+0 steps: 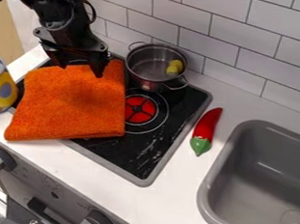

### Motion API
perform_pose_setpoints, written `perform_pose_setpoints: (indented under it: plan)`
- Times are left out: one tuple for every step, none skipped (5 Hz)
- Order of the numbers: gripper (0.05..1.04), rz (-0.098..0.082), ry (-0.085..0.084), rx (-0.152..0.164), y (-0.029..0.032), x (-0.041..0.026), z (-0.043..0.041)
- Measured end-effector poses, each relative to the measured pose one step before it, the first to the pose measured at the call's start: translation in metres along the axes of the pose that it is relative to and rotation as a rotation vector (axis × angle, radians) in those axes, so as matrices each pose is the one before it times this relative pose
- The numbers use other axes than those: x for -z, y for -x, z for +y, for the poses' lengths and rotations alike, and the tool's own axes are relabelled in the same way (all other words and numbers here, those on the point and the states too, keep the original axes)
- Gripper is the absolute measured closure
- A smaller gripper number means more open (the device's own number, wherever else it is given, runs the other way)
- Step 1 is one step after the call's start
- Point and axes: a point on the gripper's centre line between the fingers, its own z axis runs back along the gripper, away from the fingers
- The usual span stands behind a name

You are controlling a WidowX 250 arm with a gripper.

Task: Move the orange rag to the bottom corner of the right burner

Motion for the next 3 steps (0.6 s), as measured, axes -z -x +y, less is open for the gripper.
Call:
perform_pose_setpoints:
  plan:
    - [0.085, 0.0289, 0.0093, 0.0020, 0.00678, 0.00533, -0.00158]
    - [0.085, 0.0190, 0.0177, 0.1548, -0.00006, -0.00145, 0.01131]
    - [0.085, 0.0179, 0.0273, 0.1180, 0.00059, -0.00049, 0.01293]
